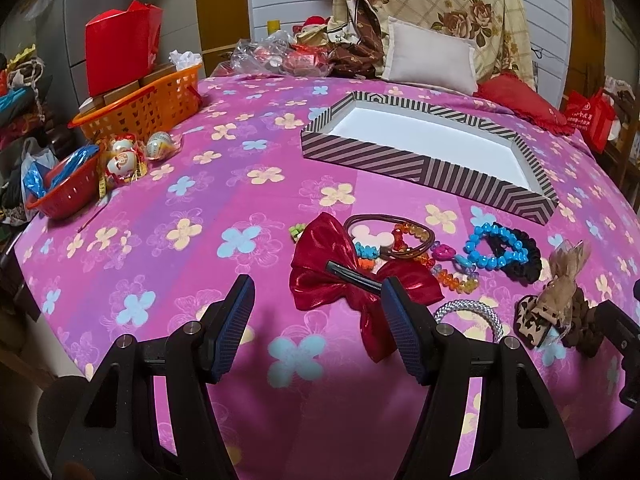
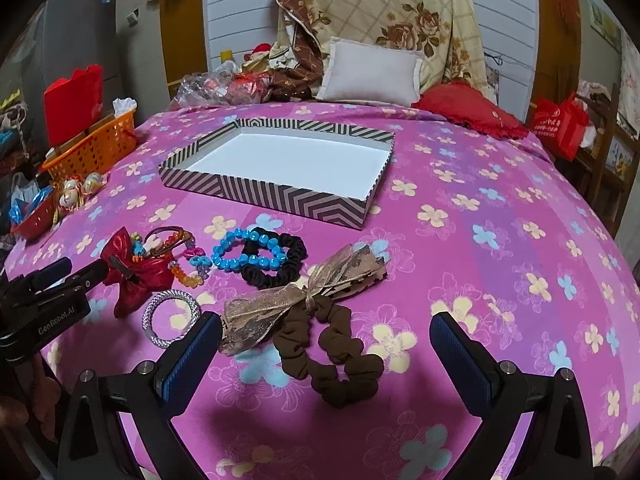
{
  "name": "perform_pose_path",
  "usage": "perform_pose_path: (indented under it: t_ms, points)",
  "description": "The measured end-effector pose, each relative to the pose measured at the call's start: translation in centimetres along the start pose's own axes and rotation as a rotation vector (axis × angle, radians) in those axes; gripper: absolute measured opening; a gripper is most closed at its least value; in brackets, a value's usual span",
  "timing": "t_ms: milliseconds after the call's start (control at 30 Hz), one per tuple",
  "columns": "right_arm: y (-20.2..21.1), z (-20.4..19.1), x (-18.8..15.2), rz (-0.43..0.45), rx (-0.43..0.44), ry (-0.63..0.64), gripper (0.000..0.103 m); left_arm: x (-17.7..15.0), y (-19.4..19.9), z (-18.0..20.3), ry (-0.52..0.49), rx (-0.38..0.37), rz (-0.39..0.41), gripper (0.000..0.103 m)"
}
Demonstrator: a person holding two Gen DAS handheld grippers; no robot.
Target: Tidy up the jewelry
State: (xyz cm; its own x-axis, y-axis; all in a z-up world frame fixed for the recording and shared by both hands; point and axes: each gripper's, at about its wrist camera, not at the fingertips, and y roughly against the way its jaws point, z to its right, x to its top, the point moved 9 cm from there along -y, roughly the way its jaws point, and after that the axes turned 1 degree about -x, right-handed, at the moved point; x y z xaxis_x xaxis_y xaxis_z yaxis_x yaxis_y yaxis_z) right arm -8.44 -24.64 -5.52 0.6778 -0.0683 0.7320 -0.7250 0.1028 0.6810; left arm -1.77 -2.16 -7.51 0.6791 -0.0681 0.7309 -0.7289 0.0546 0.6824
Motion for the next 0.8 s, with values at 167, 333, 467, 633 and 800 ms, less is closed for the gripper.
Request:
perform_pose_path:
  t_ms: [167, 333, 467, 633, 800]
  points:
    - [-0.05, -0.02, -0.13, -0.013, 0.014, -0.005, 0.103, -0.06, -0.05, 0.01, 0.0, 0.001, 0.001, 0.066]
    - [-0.02, 0.12, -0.18, -0.002, 0.029, -0.003, 0.103, -0.06, 0.0, 0.03, 0.002, 0.0, -0.001, 0.066]
    - [0.12, -0.1, -0.13, 0.006, 0.025, 0.022, 0.103, -0.23, -0.1, 0.11, 0.0, 0.002, -0.003, 0.066]
    - [-0.03, -0.13, -0.28, -0.015, 0.023, 0.031, 0.103, -0.27, -0.08, 0.09, -0.001, 0.001, -0.003, 0.066]
    - [-0.08, 0.02, -0.32, -0.024, 0.023, 0.02, 0.103, -0.05, 0.07, 0.2, -0.004, 0.003, 0.0, 0.066]
